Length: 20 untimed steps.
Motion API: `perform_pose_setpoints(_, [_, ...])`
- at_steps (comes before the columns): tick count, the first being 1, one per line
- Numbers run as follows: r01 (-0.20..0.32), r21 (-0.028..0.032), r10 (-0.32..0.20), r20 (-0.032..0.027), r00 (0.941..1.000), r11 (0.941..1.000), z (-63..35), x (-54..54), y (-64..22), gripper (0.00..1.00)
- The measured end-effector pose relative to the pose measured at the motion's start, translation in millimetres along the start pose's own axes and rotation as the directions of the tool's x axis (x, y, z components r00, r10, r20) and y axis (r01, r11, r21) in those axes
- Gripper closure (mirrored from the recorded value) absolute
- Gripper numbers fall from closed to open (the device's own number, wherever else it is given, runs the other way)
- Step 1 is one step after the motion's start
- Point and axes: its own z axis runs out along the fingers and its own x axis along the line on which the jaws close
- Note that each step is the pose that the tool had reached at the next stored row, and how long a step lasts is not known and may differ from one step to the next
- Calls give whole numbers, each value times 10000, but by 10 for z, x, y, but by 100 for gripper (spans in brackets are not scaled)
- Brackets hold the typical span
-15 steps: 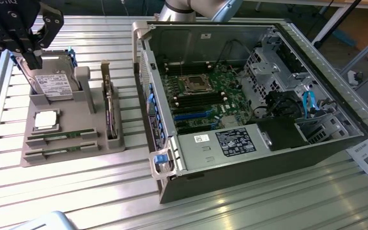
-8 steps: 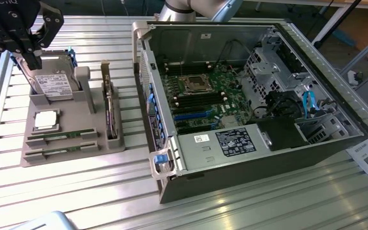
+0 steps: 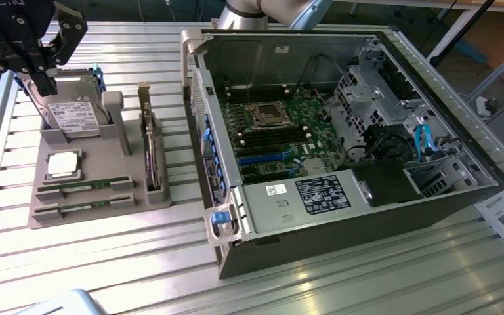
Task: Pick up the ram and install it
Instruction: 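Pick up the ram and move it above insertion slot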
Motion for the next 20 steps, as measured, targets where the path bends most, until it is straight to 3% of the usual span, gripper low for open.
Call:
perform_pose_setpoints(12, [1091, -71, -1091, -38, 9940, 9940, 1, -3, -1, 90])
perform_pose_setpoints(17, [1663, -98, -1664, -60, 9860, 9860, 1, -4, -1, 90])
perform_pose_setpoints(20, [2159, -119, -2160, -79, 9764, 9763, 1, -7, -2, 90])
